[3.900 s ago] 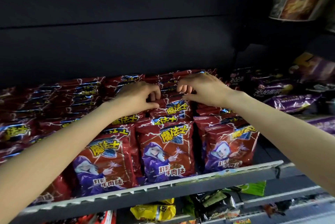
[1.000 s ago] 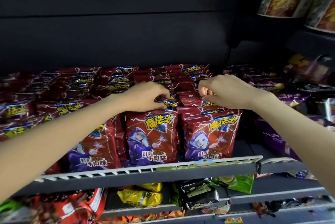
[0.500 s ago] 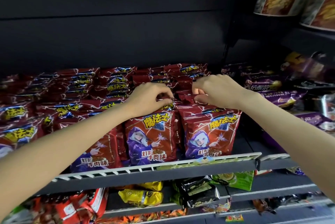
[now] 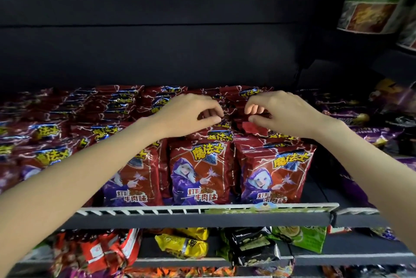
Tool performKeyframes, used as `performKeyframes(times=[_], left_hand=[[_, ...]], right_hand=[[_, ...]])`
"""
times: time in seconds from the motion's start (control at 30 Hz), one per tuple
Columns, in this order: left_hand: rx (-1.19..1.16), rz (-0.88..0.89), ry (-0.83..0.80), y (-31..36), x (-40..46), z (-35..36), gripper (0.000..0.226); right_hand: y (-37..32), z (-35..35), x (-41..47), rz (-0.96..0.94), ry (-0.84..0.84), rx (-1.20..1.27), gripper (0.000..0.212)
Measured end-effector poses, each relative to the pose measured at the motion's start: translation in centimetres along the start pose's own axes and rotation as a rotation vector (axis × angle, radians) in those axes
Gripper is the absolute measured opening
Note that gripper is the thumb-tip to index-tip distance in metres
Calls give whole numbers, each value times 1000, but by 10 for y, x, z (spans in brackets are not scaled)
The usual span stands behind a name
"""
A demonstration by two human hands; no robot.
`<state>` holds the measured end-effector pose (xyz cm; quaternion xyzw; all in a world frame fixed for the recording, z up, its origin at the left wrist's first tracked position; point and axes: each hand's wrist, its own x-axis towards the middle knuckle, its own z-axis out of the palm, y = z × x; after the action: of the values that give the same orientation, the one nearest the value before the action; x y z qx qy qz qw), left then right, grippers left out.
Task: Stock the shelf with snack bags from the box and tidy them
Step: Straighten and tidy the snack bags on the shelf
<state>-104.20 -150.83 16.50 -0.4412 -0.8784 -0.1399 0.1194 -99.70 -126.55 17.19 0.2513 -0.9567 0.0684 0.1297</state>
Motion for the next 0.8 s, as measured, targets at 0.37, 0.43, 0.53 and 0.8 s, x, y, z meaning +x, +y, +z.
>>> performKeyframes(times=[0.37, 0.43, 0.53, 0.8], left_hand=[[174, -223, -226, -93, -109, -48, 62], [132, -247, -237, -102, -114, -48, 58], [54, -242, -220, -111, -117, -51, 43], [-55, -197, -342, -115, -118, -47, 35]], right_hand=[[-84, 24, 84, -211, -82, 99, 19], [-95, 36, 101, -196, -127, 97, 24], [-106, 53, 120, -179, -222, 25, 34], [-110, 68, 126, -289, -305, 91, 54]])
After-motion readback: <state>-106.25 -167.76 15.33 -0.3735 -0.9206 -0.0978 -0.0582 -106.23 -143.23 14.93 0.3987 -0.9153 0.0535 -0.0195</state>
